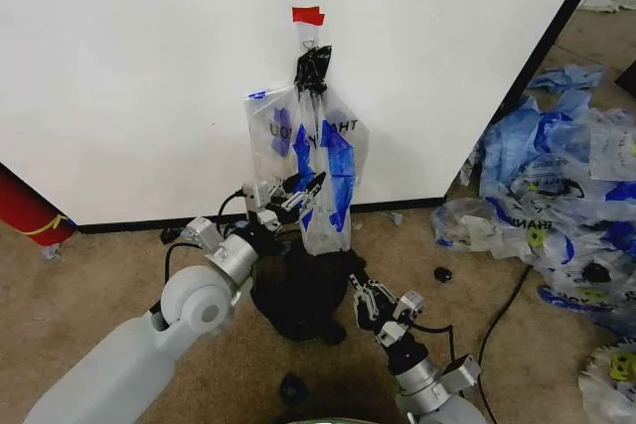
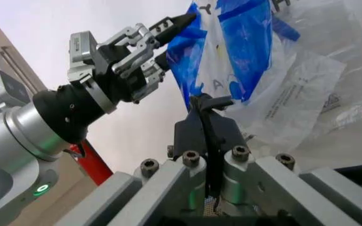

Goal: Pick up the garbage bag from the wall and place it over the trash bin.

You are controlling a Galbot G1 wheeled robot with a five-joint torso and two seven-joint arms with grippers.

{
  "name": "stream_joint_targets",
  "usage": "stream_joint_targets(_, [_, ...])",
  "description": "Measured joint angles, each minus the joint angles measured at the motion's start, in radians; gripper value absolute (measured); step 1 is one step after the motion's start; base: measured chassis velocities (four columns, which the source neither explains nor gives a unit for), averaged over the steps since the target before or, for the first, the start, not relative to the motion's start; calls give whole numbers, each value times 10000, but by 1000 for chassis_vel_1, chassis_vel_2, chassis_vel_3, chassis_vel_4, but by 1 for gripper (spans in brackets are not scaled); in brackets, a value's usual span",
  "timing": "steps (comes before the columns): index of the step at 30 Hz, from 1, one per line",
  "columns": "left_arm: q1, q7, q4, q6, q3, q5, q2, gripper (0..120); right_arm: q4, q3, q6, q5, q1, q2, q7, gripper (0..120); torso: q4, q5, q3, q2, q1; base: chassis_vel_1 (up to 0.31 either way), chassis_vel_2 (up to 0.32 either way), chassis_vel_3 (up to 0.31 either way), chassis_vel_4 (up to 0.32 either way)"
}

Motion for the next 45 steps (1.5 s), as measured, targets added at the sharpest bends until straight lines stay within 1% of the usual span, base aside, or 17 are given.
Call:
stream_joint_targets(1, [-2,-4,13,-16,15,9,-7,36,-10,2,2,-14,-1,8,5,0,0,0,0,0,0,0,0,0,0])
stream_joint_targets(2, [-2,-4,13,-16,15,9,-7,36,-10,2,2,-14,-1,8,5,0,0,0,0,0,0,0,0,0,0])
stream_joint_targets(7, [-20,-9,134,-46,67,47,-68,15,-39,-5,23,-64,-18,61,13,0,0,0,0,0,0,0,0,0,0])
stream_joint_targets(8, [-28,-9,156,-47,74,49,-76,12,-40,-6,23,-67,-18,63,13,0,0,0,0,0,0,0,0,0,0])
stream_joint_targets(9, [-28,-9,156,-47,74,49,-76,12,-40,-6,23,-67,-18,63,13,0,0,0,0,0,0,0,0,0,0])
stream_joint_targets(12, [-54,-9,216,-48,94,54,-106,0,-40,-7,28,-68,-16,64,16,0,0,-1,0,0,0,0,0,0,0])
stream_joint_targets(17, [-14,-17,195,-48,56,55,-97,0,-7,-7,50,-66,-26,60,16,0,0,0,0,0,0,0,0,0,0])
stream_joint_targets(22, [234,-39,-15,-56,-186,60,-21,0,20,-21,79,-63,-41,81,-2,0,-1,0,0,0,0,0,0,0,0])
stream_joint_targets(27, [864,-39,-517,-56,-905,62,156,0,71,-37,108,-54,-41,115,-31,0,0,-1,0,0,0,0,0,0,0])
stream_joint_targets(29, [984,-39,-602,-57,-1051,61,192,0,79,-37,111,-53,-41,115,-35,0,0,-1,0,0,0,0,0,0,0])
stream_joint_targets(34, [1912,-21,-1213,-65,-2135,25,343,0,93,-65,121,-55,-4,126,-53,0,0,-1,-1,0,0,0,0,0,0])
stream_joint_targets(35, [1912,-21,-1213,-65,-2135,25,343,0,93,-65,121,-55,-4,126,-53,0,0,-1,-1,0,0,0,0,0,0])
stream_joint_targets(41, [3042,8,-1845,-66,-3134,26,306,0,40,-105,115,-218,43,155,-4,0,0,-1,-1,0,-1,0,0,0,0])
stream_joint_targets(45, [3437,45,-2009,-65,-3409,78,243,0,59,-119,43,-297,60,149,76,0,0,0,-1,0,-1,0,0,0,0])
